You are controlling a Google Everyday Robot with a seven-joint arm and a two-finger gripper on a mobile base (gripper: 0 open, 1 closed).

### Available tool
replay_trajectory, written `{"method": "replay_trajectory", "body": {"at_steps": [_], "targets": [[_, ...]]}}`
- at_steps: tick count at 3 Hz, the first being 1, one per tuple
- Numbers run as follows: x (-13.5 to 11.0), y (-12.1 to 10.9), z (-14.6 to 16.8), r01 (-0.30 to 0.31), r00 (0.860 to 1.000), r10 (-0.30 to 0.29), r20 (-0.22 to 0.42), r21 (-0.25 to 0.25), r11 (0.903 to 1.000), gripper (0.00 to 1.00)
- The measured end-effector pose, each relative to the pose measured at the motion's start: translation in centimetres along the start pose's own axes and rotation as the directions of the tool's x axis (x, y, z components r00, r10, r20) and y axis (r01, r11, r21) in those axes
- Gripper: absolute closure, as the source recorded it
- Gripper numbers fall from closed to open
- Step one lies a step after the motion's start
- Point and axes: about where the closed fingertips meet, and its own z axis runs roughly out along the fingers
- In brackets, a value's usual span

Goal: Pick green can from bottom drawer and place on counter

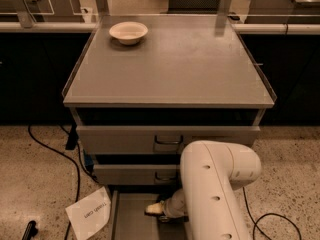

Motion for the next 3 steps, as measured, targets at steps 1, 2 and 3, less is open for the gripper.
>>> {"method": "replay_trajectory", "body": {"at_steps": [1, 2, 3], "targets": [[0.40, -0.63, 0.38, -0.012, 1.000, 0.012, -0.016, -0.005, 0.9999, 0.00], [0.41, -0.62, 0.38, -0.012, 1.000, 0.012, -0.016, -0.005, 0.9999, 0.19], [0.41, -0.62, 0.39, -0.012, 1.000, 0.012, -0.016, -0.005, 0.9999, 0.42]]}}
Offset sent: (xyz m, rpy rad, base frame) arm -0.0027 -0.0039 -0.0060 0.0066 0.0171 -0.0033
